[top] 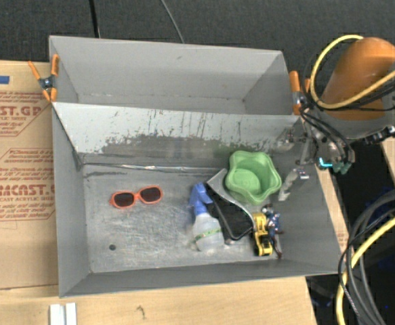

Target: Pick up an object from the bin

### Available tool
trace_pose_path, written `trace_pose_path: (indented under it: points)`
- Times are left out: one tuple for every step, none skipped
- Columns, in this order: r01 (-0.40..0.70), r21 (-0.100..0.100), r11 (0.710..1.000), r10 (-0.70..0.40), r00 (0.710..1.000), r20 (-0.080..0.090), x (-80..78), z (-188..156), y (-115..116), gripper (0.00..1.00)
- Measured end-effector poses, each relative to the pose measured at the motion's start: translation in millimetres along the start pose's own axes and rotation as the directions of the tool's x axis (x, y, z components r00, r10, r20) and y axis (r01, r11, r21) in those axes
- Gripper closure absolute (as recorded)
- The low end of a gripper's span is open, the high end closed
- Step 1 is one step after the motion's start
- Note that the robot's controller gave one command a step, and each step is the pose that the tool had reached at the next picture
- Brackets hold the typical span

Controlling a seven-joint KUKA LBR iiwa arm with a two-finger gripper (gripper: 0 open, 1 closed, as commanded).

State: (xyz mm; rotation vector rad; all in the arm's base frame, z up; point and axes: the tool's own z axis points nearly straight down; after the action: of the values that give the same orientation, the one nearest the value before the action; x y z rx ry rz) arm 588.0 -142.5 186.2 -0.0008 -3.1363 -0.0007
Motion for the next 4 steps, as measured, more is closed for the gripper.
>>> trace_pose_path:
  points:
    - [0.001, 0.001, 1.000, -0.001, 1.000, 0.008, -1.9, -5, 0, 0.00]
    - [0.000, 0.002, 1.000, 0.000, 1.000, 0.012, 8.8, 55, 33, 0.00]
    - [0.063, 0.000, 0.998, -0.063, 0.998, 0.005, 17.0, 81, 47, 0.00]
    - [0.008, 0.000, 1.000, -0.008, 1.000, 0.013, 14.3, 88, 38, 0.00]
